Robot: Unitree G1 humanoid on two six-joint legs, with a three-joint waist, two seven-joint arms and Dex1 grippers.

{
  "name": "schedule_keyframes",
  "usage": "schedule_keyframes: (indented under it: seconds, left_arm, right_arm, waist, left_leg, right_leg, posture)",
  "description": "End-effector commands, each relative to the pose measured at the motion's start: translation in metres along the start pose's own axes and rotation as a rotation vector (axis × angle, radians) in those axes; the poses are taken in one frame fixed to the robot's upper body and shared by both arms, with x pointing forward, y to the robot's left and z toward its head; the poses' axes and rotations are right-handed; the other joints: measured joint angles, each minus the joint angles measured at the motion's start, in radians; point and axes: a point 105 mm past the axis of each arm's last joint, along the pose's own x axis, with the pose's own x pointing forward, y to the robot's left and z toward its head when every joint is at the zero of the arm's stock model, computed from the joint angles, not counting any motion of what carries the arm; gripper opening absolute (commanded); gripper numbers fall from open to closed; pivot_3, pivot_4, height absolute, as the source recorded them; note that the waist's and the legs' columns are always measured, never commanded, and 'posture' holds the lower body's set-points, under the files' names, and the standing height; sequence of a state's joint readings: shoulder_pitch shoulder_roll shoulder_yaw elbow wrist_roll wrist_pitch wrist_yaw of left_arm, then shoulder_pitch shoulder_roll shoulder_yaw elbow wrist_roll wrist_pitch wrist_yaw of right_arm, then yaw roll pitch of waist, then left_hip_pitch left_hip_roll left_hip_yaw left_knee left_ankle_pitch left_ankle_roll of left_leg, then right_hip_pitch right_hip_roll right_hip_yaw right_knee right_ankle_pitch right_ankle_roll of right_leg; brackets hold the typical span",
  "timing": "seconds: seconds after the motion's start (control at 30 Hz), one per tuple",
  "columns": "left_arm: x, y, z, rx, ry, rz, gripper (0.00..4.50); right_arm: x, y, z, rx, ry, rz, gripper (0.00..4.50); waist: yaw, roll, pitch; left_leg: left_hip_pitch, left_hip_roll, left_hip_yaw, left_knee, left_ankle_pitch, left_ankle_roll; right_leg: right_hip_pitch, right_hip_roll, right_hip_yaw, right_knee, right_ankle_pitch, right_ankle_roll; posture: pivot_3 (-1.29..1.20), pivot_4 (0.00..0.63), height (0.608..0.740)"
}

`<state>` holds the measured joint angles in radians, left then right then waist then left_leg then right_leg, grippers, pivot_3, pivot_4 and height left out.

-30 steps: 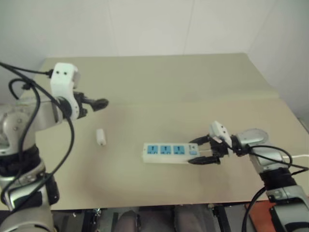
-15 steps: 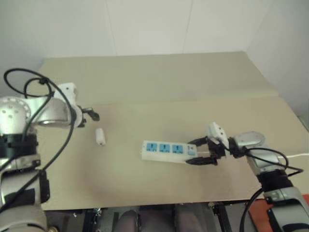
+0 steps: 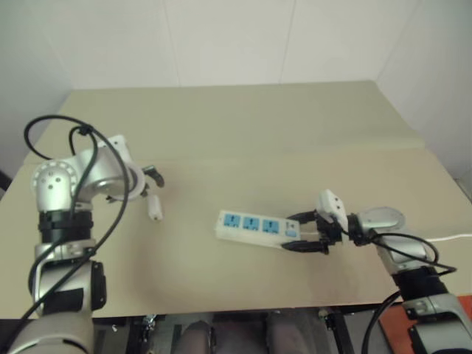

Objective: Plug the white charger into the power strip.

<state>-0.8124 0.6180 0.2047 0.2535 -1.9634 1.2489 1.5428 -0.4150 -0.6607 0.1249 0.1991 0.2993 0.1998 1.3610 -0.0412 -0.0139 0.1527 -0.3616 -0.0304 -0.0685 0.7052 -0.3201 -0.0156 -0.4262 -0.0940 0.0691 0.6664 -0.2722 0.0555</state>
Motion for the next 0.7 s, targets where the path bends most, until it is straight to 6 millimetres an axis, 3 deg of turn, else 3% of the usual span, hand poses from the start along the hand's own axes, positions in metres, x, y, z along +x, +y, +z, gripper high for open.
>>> schedule_keyframes:
  seconds: [0.03, 0.23, 0.7]
  left_arm:
    - [0.001, 0.011, -0.003, -0.002, 0.008, 0.031, 4.50]
    - [0.008, 0.018, -0.010, 0.004, 0.039, 0.054, 4.50]
    - [0.018, 0.010, -0.017, 0.062, 0.094, 0.014, 4.50]
  right_arm:
    - [-0.002, 0.001, 0.003, -0.003, -0.019, -0.012, 3.43]
    - [-0.005, 0.000, 0.002, 0.000, -0.018, -0.023, 3.43]
    - [-0.008, -0.002, 0.003, 0.008, -0.034, -0.062, 3.43]
  waist:
    - [0.000, 0.000, 0.000]
    - [0.002, 0.000, 0.000]
    - [0.005, 0.000, 0.000]
  left_leg:
    - [0.000, 0.000, 0.000, 0.000, 0.000, 0.000]
    - [0.001, -0.003, -0.004, 0.000, 0.000, 0.000]
    - [0.000, -0.004, -0.005, 0.000, 0.000, 0.000]
  right_leg:
    - [0.000, 0.000, 0.000, 0.000, 0.000, 0.000]
    - [0.001, -0.001, 0.000, 0.000, 0.000, 0.000]
    - [0.001, -0.001, 0.000, 0.000, 0.000, 0.000]
  posture:
    - [0.00, 0.150, 0.740]
    - [0.00, 0.150, 0.740]
    - [0.00, 0.150, 0.740]
